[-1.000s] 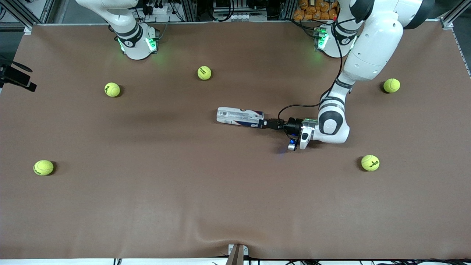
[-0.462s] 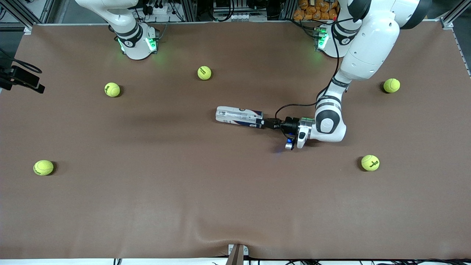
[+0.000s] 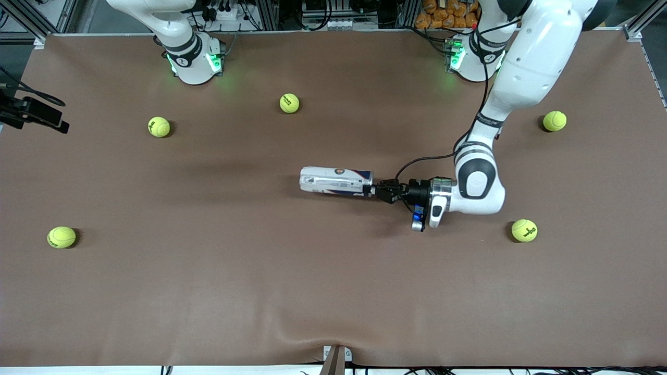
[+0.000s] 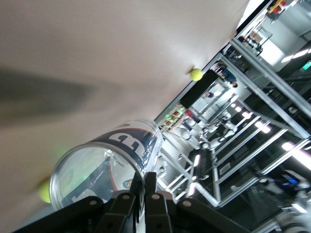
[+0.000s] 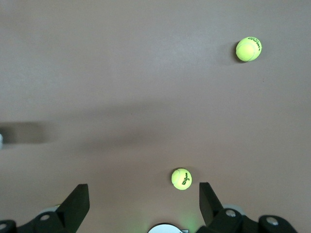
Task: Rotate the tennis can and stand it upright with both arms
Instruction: 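Lift and rotate the can upright with the left gripper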
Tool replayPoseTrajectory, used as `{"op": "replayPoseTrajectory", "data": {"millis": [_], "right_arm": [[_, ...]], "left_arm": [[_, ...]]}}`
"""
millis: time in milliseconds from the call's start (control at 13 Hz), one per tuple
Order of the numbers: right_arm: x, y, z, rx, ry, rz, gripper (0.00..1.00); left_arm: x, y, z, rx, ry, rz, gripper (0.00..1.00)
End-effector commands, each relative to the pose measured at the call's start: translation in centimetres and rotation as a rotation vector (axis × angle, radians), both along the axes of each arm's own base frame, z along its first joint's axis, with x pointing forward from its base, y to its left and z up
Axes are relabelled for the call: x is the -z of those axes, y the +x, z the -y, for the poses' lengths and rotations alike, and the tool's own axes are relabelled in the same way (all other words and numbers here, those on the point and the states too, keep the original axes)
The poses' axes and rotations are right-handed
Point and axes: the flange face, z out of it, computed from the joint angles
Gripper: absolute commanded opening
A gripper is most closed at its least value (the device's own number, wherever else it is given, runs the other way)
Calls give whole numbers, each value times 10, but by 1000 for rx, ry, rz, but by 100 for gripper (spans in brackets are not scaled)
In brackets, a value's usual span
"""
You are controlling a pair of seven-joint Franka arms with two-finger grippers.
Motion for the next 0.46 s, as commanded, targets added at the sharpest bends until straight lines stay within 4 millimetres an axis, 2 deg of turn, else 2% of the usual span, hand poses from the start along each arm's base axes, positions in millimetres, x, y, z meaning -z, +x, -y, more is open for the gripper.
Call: {"op": "replayPoseTrajectory", "data": {"millis": [0,231,385], "right_arm": [[0,-5,0,7,-9,9,100],[5,0,2,9,-10,12,100],[5,2,2,9,-11,19,100]], "left_arm": [[-54,30,12,-16,55,-56,0],[-111,57,48,-54,209,-165,0],[-138,65,76,-63,352,-223,0]]}}
